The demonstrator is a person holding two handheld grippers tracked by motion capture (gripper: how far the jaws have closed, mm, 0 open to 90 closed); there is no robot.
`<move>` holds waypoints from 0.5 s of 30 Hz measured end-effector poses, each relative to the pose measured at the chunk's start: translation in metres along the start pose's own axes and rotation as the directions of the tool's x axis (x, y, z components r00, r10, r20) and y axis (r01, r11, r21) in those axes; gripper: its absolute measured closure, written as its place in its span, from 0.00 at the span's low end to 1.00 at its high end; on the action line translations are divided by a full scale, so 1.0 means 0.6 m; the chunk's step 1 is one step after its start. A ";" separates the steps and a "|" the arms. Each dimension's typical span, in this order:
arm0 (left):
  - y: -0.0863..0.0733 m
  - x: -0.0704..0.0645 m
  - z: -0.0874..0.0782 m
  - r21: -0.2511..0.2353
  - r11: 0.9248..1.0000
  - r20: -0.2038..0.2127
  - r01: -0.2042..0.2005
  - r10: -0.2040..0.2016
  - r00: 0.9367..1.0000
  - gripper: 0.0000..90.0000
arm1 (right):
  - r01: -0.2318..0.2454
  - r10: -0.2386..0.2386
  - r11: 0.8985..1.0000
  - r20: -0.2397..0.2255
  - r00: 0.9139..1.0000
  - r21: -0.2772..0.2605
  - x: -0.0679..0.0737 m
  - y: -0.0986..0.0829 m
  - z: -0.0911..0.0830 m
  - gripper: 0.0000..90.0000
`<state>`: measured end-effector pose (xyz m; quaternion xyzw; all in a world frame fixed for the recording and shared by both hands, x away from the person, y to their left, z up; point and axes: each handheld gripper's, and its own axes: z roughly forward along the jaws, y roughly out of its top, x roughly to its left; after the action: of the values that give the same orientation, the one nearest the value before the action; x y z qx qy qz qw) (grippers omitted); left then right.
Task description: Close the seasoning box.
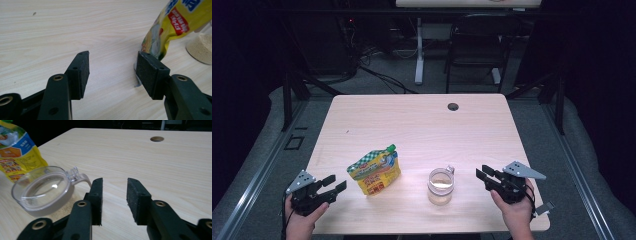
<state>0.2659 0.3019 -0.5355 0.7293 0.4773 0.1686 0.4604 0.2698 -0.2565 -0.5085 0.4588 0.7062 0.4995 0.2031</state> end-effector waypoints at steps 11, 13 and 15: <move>-0.005 0.013 0.021 0.039 0.999 -0.032 0.007 -0.005 0.999 0.49 | -0.022 0.020 1.000 0.093 0.995 0.022 -0.036 -0.030 -0.011 0.56; -0.006 0.015 0.024 0.044 0.999 -0.033 0.010 -0.009 0.999 0.49 | -0.036 0.033 0.999 0.107 0.994 0.026 -0.041 -0.037 -0.009 0.55; -0.007 0.018 0.026 0.051 0.999 -0.034 0.011 -0.009 0.999 0.49 | -0.042 0.038 0.999 0.117 0.992 0.033 -0.044 -0.043 -0.006 0.53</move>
<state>0.2794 0.3037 -0.5490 0.7355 0.4927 0.1663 0.4344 0.2689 -0.2830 -0.5343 0.5046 0.6925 0.4635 0.2258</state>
